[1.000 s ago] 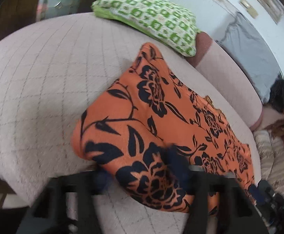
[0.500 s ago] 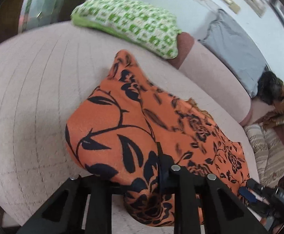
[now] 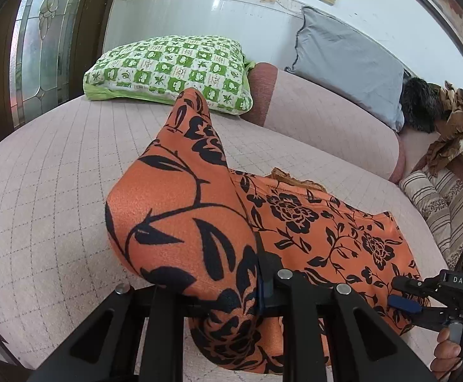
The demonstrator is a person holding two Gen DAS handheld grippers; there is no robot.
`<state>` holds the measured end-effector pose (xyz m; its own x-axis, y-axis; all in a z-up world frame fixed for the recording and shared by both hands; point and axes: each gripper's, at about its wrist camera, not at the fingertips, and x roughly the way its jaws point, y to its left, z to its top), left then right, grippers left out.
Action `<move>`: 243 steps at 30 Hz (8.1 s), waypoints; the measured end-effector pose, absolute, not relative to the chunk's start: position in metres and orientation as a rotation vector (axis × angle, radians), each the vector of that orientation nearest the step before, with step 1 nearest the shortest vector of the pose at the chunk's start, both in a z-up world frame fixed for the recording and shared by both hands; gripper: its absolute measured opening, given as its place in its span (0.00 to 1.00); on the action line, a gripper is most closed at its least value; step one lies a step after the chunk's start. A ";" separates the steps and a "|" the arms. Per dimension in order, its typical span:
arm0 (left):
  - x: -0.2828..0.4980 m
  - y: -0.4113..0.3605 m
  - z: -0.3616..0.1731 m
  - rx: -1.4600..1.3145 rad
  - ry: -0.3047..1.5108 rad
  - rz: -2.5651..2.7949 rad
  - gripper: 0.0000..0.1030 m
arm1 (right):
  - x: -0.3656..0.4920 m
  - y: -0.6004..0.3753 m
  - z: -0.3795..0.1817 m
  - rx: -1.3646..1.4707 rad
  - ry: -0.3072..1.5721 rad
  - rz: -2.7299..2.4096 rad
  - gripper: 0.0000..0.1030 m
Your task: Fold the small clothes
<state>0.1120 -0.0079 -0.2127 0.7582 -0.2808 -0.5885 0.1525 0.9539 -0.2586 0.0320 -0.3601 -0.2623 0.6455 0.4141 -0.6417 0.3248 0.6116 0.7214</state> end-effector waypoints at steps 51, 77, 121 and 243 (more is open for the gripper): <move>0.056 -0.185 -0.157 0.123 0.582 -0.654 0.76 | 0.014 -0.469 -0.257 1.288 0.602 0.167 0.62; 0.127 -0.095 -0.222 0.014 0.820 -0.614 0.76 | 0.136 -0.335 -0.216 0.483 0.848 0.019 0.21; 0.120 -0.147 -0.245 0.099 0.864 -0.665 0.82 | 0.094 -0.424 -0.237 0.511 0.867 -0.045 0.09; 0.174 -0.153 -0.216 0.139 0.799 -0.459 0.85 | 0.130 -0.426 -0.209 0.623 0.913 -0.195 0.16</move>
